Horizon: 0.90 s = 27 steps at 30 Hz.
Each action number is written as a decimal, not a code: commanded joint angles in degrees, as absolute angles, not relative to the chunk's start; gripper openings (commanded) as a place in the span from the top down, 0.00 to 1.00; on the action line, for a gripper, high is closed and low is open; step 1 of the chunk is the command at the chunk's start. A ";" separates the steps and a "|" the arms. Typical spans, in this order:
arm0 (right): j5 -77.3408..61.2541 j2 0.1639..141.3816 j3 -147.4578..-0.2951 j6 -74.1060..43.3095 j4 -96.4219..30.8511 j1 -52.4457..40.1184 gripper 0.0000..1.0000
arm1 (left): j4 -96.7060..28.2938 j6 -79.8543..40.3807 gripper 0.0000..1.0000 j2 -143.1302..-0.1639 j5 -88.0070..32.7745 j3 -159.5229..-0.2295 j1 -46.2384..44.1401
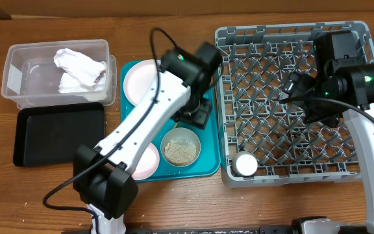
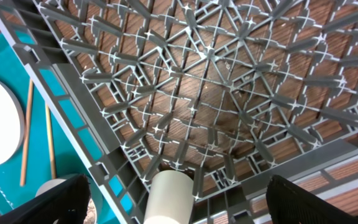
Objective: Sort waste into correct bins and load items into the dishwasher
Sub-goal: 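Grasp the white rice bowl with the left gripper and lift it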
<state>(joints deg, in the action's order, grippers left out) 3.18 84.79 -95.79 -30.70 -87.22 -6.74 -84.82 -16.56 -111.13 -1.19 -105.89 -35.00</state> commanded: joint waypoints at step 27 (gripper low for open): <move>3.38 83.70 -97.21 -26.50 -88.18 -6.63 0.08 | -58.19 6.85 0.50 -111.55 -7.46 -76.60 -37.21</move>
<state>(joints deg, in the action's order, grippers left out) 3.20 84.79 -95.79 -26.92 -88.36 -6.74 -58.83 4.38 -111.46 -7.07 -77.73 -37.06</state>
